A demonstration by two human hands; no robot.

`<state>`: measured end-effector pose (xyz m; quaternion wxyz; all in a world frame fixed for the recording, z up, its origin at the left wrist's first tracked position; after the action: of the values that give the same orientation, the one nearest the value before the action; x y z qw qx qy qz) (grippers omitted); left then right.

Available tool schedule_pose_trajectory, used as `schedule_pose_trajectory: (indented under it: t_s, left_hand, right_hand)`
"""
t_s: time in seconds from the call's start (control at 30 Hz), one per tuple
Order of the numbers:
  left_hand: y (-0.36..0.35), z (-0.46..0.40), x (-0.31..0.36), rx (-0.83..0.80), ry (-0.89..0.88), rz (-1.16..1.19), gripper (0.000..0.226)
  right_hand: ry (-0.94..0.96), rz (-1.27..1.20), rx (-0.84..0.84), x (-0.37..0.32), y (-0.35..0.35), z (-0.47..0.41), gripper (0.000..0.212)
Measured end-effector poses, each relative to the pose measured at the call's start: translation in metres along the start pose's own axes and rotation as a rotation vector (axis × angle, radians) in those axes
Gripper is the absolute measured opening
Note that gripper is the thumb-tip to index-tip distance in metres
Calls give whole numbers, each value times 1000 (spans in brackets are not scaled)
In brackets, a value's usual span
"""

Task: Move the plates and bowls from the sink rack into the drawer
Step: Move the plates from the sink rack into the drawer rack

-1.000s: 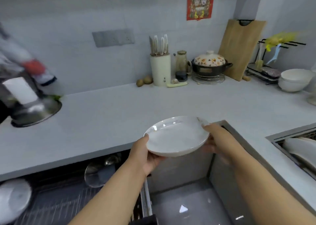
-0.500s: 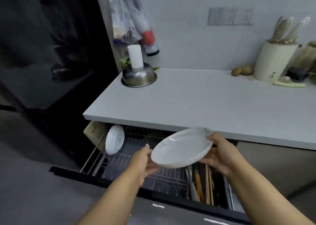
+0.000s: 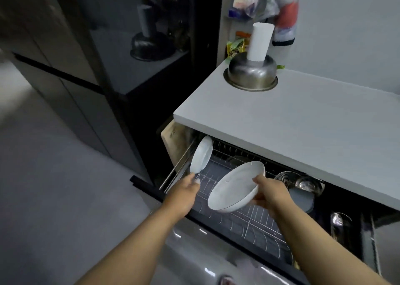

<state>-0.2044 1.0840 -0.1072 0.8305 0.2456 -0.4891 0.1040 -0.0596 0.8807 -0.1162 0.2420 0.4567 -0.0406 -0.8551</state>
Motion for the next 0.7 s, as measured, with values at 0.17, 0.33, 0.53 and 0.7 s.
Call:
schedule_pose_trajectory:
  t_s: [0.17, 0.33, 0.53, 0.7]
  left_hand:
    - [14, -26, -15, 4, -83, -404, 61]
    - [20, -60, -28, 47, -107, -662, 66]
    - [10, -97, -45, 56, -113, -862, 69]
    - [9, -101, -51, 84, -123, -862, 70]
  right_hand:
    - [5, 121, -3, -12, -42, -48, 16]
    - [11, 206, -22, -21, -78, -99, 21]
    - [33, 336, -35, -31, -108, -139, 29]
    - [52, 408, -41, -37, -124, -161, 35]
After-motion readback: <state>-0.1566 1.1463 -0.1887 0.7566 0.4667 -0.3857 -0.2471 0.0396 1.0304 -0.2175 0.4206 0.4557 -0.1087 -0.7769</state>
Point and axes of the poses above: each hand's wrist, its own z-axis away from the middle knuckle, its own y-axis out of the back of the hand, x = y × z, the point moved 7 cm from there along -z, towards the middle knuckle, and after that the axes turned 9 degrees about z, right-handed, at the moved point
